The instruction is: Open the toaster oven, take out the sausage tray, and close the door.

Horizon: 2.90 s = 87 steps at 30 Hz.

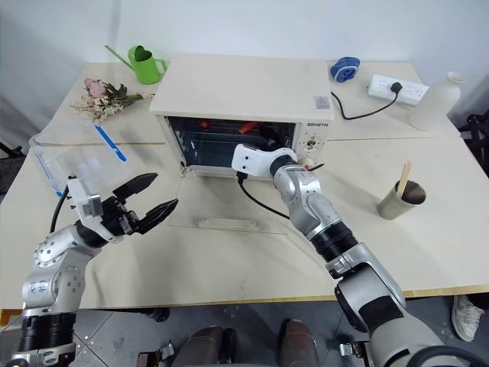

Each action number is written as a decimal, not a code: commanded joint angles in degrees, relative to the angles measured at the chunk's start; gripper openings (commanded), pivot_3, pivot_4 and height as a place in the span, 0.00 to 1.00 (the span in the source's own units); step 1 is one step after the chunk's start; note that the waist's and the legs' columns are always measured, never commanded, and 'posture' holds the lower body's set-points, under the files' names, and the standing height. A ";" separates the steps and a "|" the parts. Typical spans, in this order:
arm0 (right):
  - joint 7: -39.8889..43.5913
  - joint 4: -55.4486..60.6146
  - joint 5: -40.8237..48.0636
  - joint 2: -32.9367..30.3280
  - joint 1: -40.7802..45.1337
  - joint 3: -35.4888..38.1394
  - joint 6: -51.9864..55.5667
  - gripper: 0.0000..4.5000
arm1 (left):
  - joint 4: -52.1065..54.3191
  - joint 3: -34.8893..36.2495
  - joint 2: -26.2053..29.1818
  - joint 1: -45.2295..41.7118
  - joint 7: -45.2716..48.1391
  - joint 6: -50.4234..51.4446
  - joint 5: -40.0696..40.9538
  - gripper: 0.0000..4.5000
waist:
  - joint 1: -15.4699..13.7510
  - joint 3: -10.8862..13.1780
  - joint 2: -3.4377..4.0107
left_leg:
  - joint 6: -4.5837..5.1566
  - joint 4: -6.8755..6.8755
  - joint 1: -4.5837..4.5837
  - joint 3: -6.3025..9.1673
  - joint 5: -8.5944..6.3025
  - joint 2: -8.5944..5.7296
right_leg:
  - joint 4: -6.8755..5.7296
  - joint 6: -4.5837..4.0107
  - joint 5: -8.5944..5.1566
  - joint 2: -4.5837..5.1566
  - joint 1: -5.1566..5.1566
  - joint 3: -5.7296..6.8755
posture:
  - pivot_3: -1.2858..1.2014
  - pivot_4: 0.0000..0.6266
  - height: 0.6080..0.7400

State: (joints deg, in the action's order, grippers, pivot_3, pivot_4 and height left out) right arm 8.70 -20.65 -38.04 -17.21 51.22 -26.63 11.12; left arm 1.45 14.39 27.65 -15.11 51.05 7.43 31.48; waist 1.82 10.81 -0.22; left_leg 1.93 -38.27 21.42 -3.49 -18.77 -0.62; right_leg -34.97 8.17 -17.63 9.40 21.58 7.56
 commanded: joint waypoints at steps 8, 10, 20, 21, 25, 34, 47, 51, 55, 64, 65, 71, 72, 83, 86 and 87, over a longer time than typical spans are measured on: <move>-0.56 2.35 -2.61 1.09 0.87 0.97 -2.28 0.00 | -13.41 -1.73 1.82 -14.27 4.72 -3.20 -2.17 1.00 | 0.23 -0.04 -0.07 | -0.02 0.02 -0.01 -0.03 0.01 0.05 | 0.02 0.00 0.00 -0.07 0.00 0.01 | 0.52 0.24 1.00; -0.62 3.06 -2.67 1.00 0.70 1.14 -3.31 0.00 | -15.67 -1.26 2.22 -16.57 5.75 -3.14 -1.74 1.00 | 0.34 -0.04 -0.07 | -0.02 0.05 -0.01 -0.03 0.01 0.05 | 0.03 0.00 0.00 -0.07 0.01 0.01 | 0.52 0.24 1.00; 6.52 12.39 -1.35 -0.76 -5.79 -0.62 -8.11 0.00 | -21.72 -0.36 1.93 -22.29 6.83 -1.75 -1.29 1.00 | 1.03 -0.04 -0.08 | -0.03 0.11 0.02 0.14 0.00 0.05 | -0.01 0.01 0.00 -0.07 0.02 0.11 | 0.52 0.24 1.00; 7.18 13.52 -1.36 -0.94 -6.68 -0.55 -8.21 0.00 | -22.02 -0.34 1.89 -22.53 6.84 -1.71 -1.33 1.00 | 1.00 -0.05 -0.09 | -0.03 0.11 0.01 0.14 0.00 0.05 | -0.01 0.01 0.00 -0.07 0.02 0.10 | 0.52 0.24 1.00; 10.87 19.90 -1.14 -3.03 -11.56 0.27 -9.22 0.00 | -22.97 -0.09 1.76 -23.38 6.62 -0.72 -1.01 1.00 | 1.11 -0.06 -0.11 | -0.03 0.07 -0.02 0.08 0.00 0.07 | -0.03 0.01 0.00 -0.08 0.00 0.08 | 0.52 0.24 1.00; 16.23 34.21 -0.79 -10.55 -25.79 5.00 -11.78 0.00 | -26.35 -0.43 1.78 -24.98 6.15 2.15 -1.39 1.00 | -0.23 -0.07 -0.13 | -0.06 0.02 -0.04 0.03 0.02 0.07 | -0.03 0.01 0.00 -0.08 -0.01 0.04 | 0.52 0.24 1.00; 15.01 39.42 -4.01 -10.64 -31.27 7.24 -10.07 0.00 | -26.02 -0.36 1.81 -24.70 6.41 3.97 -1.61 1.00 | -1.61 -0.07 -0.18 | -0.03 -0.38 0.03 -0.09 0.03 0.06 | -0.02 0.00 0.00 -0.08 -0.08 -0.11 | 0.52 0.24 1.00; 14.60 38.82 -4.47 -10.41 -30.55 7.03 -10.68 0.00 | -23.93 0.27 2.54 -23.03 5.93 5.29 -1.33 1.00 | -1.61 -0.07 -0.18 | -0.03 -0.39 0.06 -0.08 0.03 0.05 | -0.01 0.00 0.00 -0.08 -0.08 -0.09 | 0.52 0.24 1.00; 14.68 39.56 -4.17 -11.67 -32.08 7.00 -13.11 0.00 | -19.71 1.87 4.26 -19.66 4.67 10.76 0.86 1.00 | -1.58 -0.06 -0.18 | -0.03 -0.33 0.06 -0.06 0.03 0.06 | -0.01 0.00 0.00 -0.08 -0.06 -0.08 | 0.52 0.24 1.00; 13.38 41.14 -0.42 -17.87 -37.12 9.94 -24.39 0.00 | -8.78 7.86 10.16 -13.92 -6.18 46.56 14.65 1.00 | -1.71 0.02 -0.31 | -0.03 -0.13 0.06 0.12 0.01 0.04 | 0.04 0.01 0.00 -0.05 -0.05 -0.05 | 0.52 0.24 1.00; 13.20 41.02 -0.13 -18.01 -37.14 10.18 -25.28 0.00 | -8.41 8.08 10.17 -13.92 -7.14 48.73 15.37 1.00 | -1.68 0.02 -0.31 | -0.04 -0.16 0.06 0.13 0.02 0.05 | 0.03 0.01 0.00 -0.05 -0.06 -0.04 | 0.52 0.24 1.00; 13.26 39.74 0.92 -19.01 -37.22 11.52 -29.30 0.00 | -6.12 9.45 8.86 -14.73 -12.09 57.91 19.71 1.00 | -1.62 0.02 -0.31 | -0.07 -0.17 0.02 0.10 0.03 0.05 | 0.01 0.00 0.00 -0.07 -0.08 -0.09 | 0.52 0.24 1.00; 13.09 39.65 0.96 -19.00 -37.02 11.71 -29.73 0.00 | -5.98 9.53 8.85 -14.70 -12.96 59.36 20.12 1.00 | -1.63 0.02 -0.32 | -0.07 -0.17 0.02 0.10 0.03 0.05 | 0.02 0.00 0.00 -0.07 -0.08 -0.09 | 0.52 0.24 1.00; 13.22 38.62 1.63 -18.38 -35.96 12.41 -32.19 0.00 | -4.14 9.26 8.39 -13.99 -15.76 60.37 20.39 0.86 | -1.63 0.02 -0.32 | -0.08 -0.17 0.02 0.09 0.03 0.05 | 0.04 0.00 0.00 -0.07 -0.08 -0.10 | 0.52 0.24 1.00; 13.26 38.14 1.91 -18.06 -35.22 12.41 -32.61 0.00 | -3.81 8.64 8.41 -14.17 -15.18 60.67 21.02 0.65 | -1.63 0.02 -0.32 | -0.08 -0.17 0.02 0.08 0.03 0.05 | 0.04 0.00 0.00 -0.07 -0.08 -0.10 | 0.52 0.24 1.00; 13.29 38.02 1.94 -17.99 -35.12 12.41 -32.67 0.00 | -3.80 8.47 8.48 -14.19 -15.11 60.70 21.01 0.58 | -1.63 0.02 -0.32 | -0.08 -0.17 0.02 0.08 0.03 0.05 | 0.04 0.00 0.00 -0.07 -0.08 -0.10 | 0.52 0.24 1.00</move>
State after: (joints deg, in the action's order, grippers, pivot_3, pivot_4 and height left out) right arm 22.93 16.01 -37.51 -35.62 15.24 -15.63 -20.49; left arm -4.60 22.47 35.95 -29.00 35.25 68.54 51.41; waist 0.19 10.83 -0.53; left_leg 1.85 -38.43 21.44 -3.41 -18.74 -0.57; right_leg -34.93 8.17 -17.63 9.33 21.50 7.46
